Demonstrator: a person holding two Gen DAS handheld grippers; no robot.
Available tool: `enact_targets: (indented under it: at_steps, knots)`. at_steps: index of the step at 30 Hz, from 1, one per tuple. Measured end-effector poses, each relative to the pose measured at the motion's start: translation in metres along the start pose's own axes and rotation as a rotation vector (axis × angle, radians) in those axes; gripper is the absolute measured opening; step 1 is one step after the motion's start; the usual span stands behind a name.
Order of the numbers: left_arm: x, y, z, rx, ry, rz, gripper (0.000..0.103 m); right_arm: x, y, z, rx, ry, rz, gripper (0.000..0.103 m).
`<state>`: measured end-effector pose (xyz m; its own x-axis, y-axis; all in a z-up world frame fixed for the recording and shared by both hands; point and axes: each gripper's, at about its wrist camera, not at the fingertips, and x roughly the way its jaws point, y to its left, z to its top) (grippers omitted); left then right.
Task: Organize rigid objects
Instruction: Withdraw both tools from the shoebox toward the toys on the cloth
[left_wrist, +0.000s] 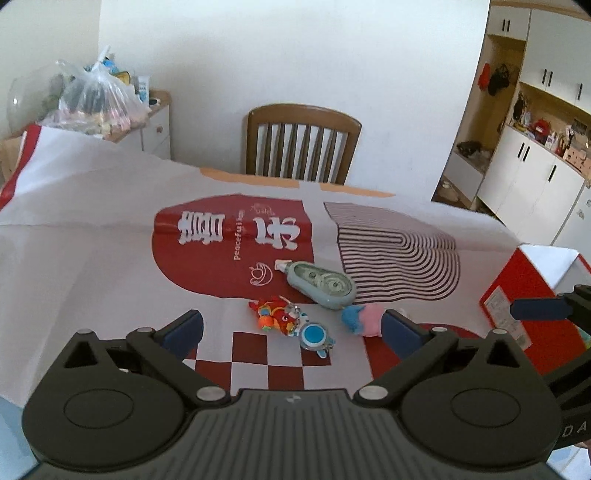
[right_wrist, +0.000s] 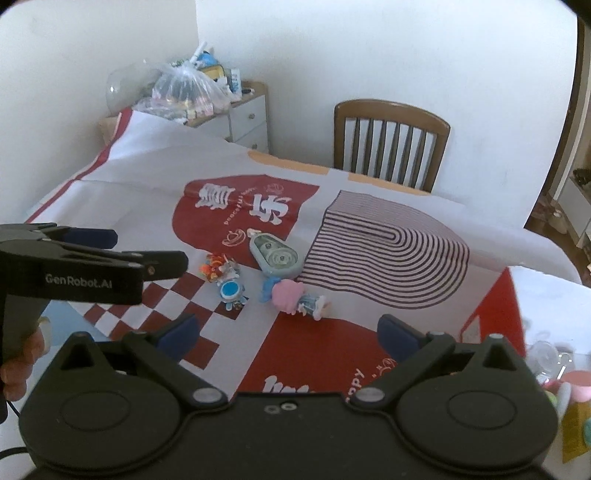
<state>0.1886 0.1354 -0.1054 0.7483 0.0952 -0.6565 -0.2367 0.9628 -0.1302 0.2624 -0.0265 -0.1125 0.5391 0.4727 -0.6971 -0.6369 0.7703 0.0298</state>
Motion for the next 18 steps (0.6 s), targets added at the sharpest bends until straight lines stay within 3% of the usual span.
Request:
enact_targets:
  at_steps: [11,18]
  knots:
    - [0.055,0.021,-0.005,-0.008,0.068,0.068,0.103,0.054,0.001,0.005,-0.003,0.062,-0.018,0.1]
    - [0.078,0.033,-0.005,-0.029,0.077,0.045,0.103,0.083,-0.001,0.008,0.015,0.081,-0.042,0.095]
